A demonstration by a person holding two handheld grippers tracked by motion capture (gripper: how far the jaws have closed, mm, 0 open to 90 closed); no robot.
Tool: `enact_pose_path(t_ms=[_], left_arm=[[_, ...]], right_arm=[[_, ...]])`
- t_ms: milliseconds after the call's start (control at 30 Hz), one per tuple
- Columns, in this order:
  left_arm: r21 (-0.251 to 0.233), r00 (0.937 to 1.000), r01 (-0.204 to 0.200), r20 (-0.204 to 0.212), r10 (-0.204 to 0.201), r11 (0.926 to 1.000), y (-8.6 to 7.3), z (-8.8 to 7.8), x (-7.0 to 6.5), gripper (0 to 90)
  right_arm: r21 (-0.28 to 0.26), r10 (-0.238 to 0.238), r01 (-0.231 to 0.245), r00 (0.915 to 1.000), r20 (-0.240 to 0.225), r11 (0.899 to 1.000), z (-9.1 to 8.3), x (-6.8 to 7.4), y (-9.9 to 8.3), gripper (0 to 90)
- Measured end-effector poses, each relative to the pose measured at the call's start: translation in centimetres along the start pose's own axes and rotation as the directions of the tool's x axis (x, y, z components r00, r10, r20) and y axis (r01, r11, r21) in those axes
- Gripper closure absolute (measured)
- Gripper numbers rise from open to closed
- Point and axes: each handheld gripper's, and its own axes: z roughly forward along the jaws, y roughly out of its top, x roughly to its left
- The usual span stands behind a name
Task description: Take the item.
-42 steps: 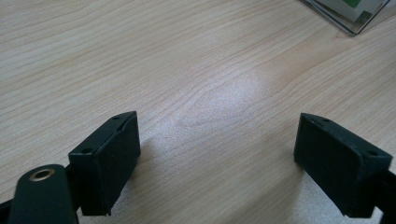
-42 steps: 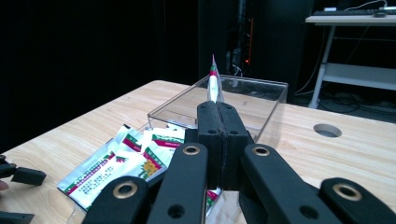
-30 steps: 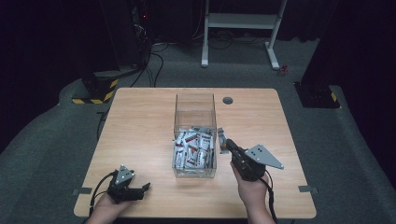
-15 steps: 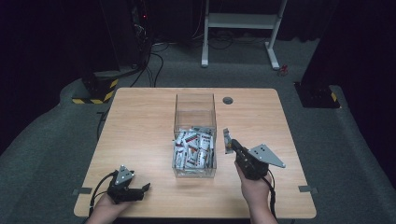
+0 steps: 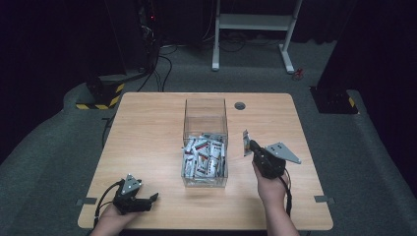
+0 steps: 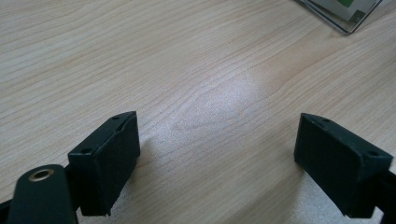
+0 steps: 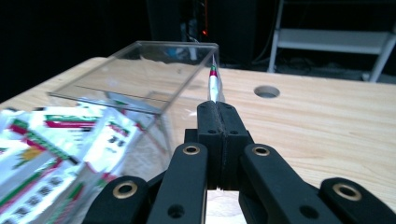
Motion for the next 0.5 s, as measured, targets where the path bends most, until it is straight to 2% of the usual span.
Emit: enact_pose_path(t_ms=[133,267,500], left_arm=[[-0.001,1.0,0.001,0.008,-0.001,1.0,0.0,0.0,-0.1,14.5],[-0.002,0.9999,-0.001,0.017,0.001,1.0,0.0,0.0,-0.1,14.5],[-0.001,0.9998,-0.013,0.016,0.013,0.9999,0.0,0.0,-0.1,14.5]], right_arm=[[0.024,0.009,-0.009,0.9998,0.016,1.0,0.8,-0.7,0.1,90.0],[0.058,-0.002,0.0,0.9995,0.033,0.998,1.8,-1.3,0.0,90.0],[0.083,0.015,-0.019,0.999,0.042,0.996,2.8,-2.0,-0.4,90.0]])
